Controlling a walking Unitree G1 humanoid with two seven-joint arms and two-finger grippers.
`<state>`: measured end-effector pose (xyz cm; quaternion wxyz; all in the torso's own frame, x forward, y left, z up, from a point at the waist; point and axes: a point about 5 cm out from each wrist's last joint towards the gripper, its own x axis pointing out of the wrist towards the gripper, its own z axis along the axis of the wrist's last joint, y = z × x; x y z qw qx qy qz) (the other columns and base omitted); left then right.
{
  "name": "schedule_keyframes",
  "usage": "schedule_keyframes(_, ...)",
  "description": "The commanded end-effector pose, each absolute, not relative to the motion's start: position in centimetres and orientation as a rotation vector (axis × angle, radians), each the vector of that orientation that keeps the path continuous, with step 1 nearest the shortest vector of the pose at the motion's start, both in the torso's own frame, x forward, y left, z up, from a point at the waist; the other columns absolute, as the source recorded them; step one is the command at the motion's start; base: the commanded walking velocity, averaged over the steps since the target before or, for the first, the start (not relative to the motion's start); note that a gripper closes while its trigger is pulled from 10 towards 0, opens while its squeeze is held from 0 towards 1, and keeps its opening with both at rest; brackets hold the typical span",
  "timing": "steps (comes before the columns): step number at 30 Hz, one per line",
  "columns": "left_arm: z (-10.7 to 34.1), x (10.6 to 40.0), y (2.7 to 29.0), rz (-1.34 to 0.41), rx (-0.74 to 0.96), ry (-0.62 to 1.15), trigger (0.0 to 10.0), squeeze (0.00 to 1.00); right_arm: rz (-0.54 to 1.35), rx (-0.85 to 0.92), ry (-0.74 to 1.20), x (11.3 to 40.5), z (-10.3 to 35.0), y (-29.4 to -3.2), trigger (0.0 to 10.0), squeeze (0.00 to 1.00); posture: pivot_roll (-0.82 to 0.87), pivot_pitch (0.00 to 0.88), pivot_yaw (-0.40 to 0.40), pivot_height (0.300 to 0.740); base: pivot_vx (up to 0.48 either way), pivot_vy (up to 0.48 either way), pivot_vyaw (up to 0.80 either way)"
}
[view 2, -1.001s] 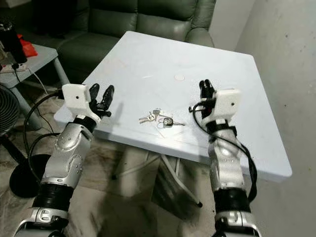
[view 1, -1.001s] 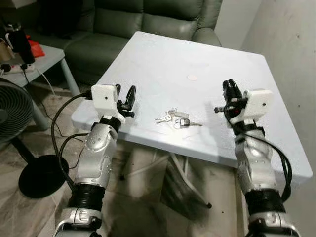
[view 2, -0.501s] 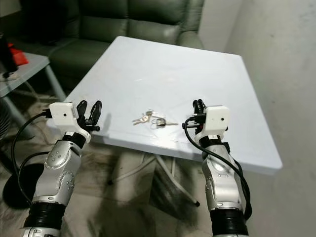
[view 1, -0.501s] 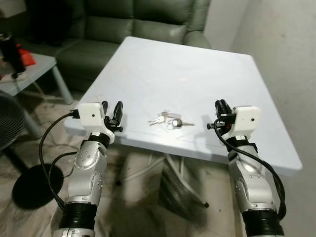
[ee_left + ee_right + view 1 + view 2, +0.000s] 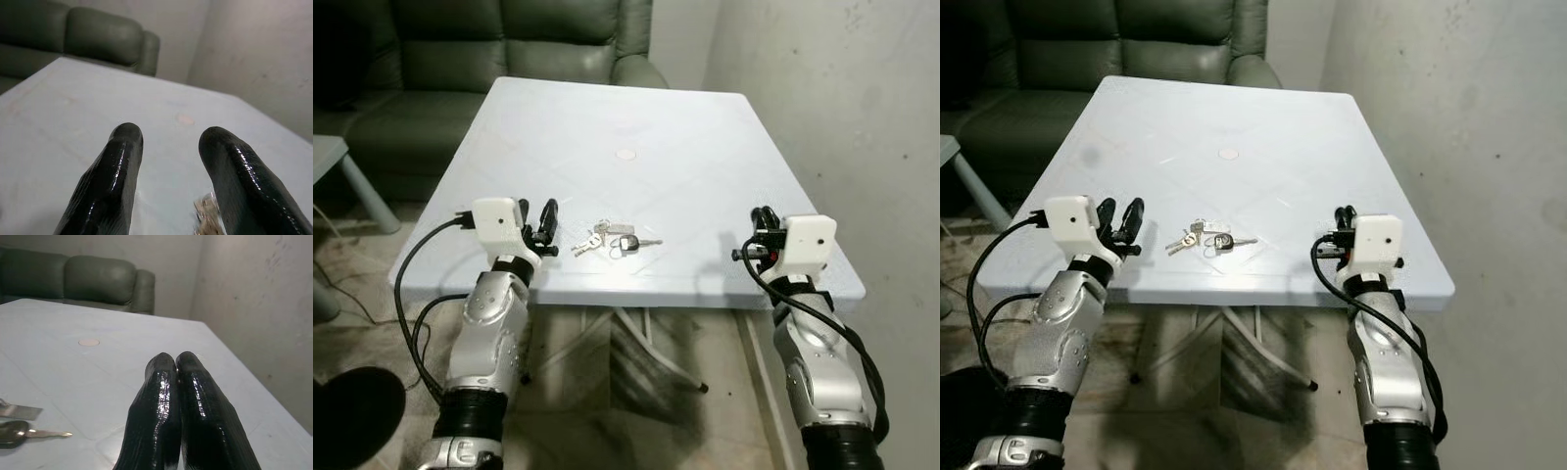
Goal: Hang keys on a hook
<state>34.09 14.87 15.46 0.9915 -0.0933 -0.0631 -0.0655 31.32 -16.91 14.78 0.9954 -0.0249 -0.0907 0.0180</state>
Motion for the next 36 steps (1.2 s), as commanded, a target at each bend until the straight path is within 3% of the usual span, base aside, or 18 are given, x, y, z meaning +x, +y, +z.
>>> schedule_keyframes(1,15.5,34.3,15.2,-0.121,-0.178,-0.125,10.0,0.0,0.039,-0.057,-0.217,31.2,15.6,-16.6,10.0,0.0,-0.05,0.0,-0.012,0.74,0.0,0.476,-0.74)
schedule_keyframes(9,16.1,35.1,14.6,-0.159,-0.173,-0.132,10.0,0.0,0.022,-0.018,-0.206,31.0,15.8,-16.7,10.0,0.0,-0.08,0.0,-0.013,0.74,0.0,0.473,-0.75)
schedule_keyframes(28,15.3,35.1,14.1,-0.165,-0.165,-0.09,10.0,0.0,0.049,-0.037,-0.181,31.0,15.6,-16.5,10.0,0.0,-0.06,0.0,-0.027,0.74,0.0,0.0,-0.75)
schedule_keyframes(36,15.2,34.9,14.1,-0.19,-0.171,-0.097,10.0,0.0,0.086,-0.06,-0.19,30.8,15.3,-16.1,10.0,0.0,-0.05,0.0,-0.028,0.74,0.124,0.0,0.0)
